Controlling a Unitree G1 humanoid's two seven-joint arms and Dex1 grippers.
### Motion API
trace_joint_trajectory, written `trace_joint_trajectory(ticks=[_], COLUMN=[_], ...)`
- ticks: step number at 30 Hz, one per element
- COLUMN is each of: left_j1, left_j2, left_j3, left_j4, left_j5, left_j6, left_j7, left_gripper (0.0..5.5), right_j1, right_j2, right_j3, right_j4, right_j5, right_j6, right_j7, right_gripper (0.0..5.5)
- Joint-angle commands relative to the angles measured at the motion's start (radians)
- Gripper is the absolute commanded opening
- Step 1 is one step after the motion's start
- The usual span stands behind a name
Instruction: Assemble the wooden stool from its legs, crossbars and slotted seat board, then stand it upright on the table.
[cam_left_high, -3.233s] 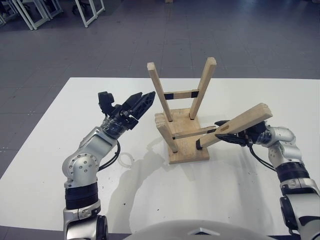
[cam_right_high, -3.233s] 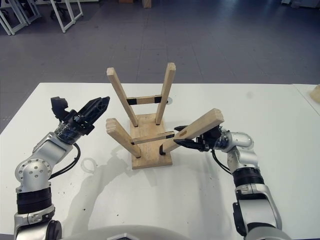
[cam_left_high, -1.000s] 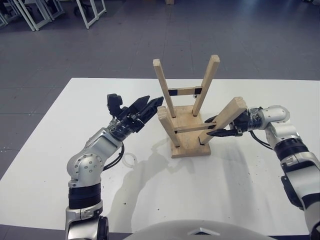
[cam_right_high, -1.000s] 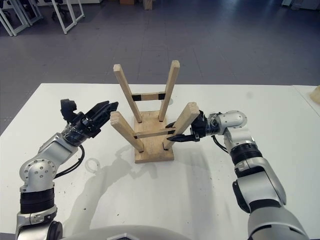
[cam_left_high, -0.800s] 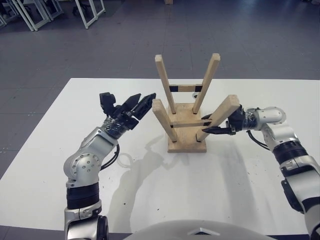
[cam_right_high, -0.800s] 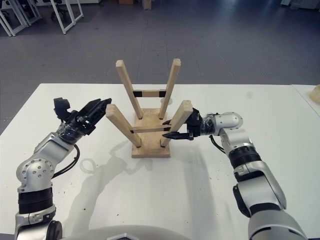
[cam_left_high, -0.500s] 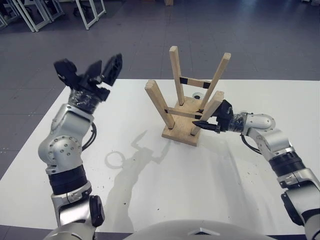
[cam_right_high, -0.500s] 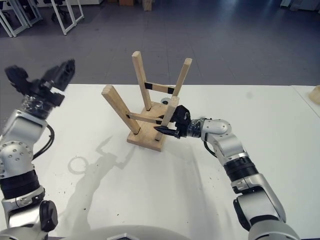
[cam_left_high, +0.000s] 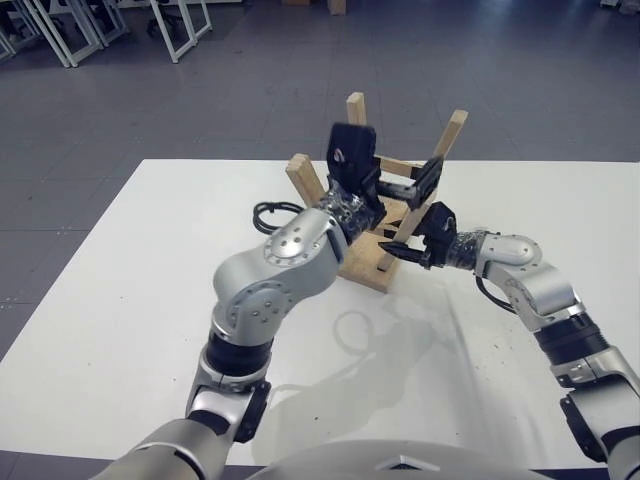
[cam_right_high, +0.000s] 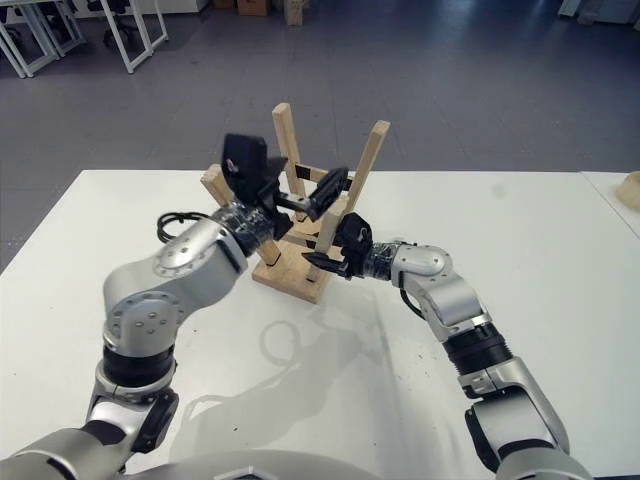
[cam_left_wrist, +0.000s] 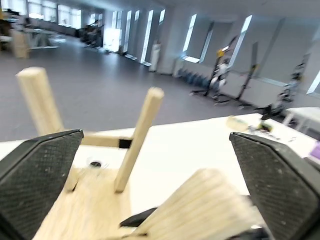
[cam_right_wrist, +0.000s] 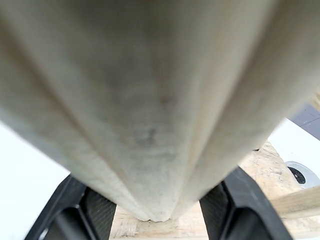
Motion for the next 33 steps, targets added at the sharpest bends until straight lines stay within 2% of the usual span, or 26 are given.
trace_joint_trajectory(ticks=[1, 4, 9, 13, 16, 19, 24, 29, 33], left_j1=[0.021, -0.013, -0.032, -0.178, -0.217, -0.101, 0.102, 0.088, -0.04], left_j2=[-0.077, -0.132, -0.123, -0.108, -0.107, -0.093, -0.12, -0.154, -0.191], left_j3=[0.01, 0.047, 0.029, 0.037, 0.01, -0.12, -0.196, -0.127, 0.062], left_j4=[0.106, 0.115, 0.15, 0.254, 0.372, 0.474, 0.553, 0.463, 0.12], left_j5=[0.14, 0.19, 0.287, 0.383, 0.46, 0.579, 0.654, 0.653, 0.425], left_j6=[-0.051, -0.091, -0.088, -0.153, -0.196, -0.24, -0.299, -0.32, -0.229], left_j7=[0.054, 0.045, -0.015, -0.091, -0.138, -0.169, -0.197, -0.213, -0.295], left_gripper=[5.03, 4.45, 3.66, 2.92, 2.88, 2.88, 2.88, 2.88, 2.88], right_j1=[0.085, 0.086, 0.094, 0.088, 0.089, 0.086, 0.07, 0.085, 0.097], right_j2=[-0.003, 0.001, 0.007, 0.017, 0.023, 0.023, 0.025, 0.02, 0.006], right_j3=[0.084, 0.085, 0.079, 0.075, 0.079, 0.081, 0.076, 0.064, 0.047], right_j4=[0.088, 0.087, 0.083, 0.084, 0.079, 0.073, 0.056, 0.049, 0.07], right_j5=[-0.137, -0.142, -0.147, -0.146, -0.148, -0.149, -0.144, -0.138, -0.133], right_j6=[0.158, 0.155, 0.156, 0.16, 0.163, 0.168, 0.184, 0.189, 0.181], right_j7=[-0.024, -0.028, -0.037, -0.049, -0.051, -0.045, -0.037, -0.04, -0.028], right_gripper=[2.03, 2.03, 2.03, 2.03, 2.03, 2.03, 2.03, 2.03, 2.03])
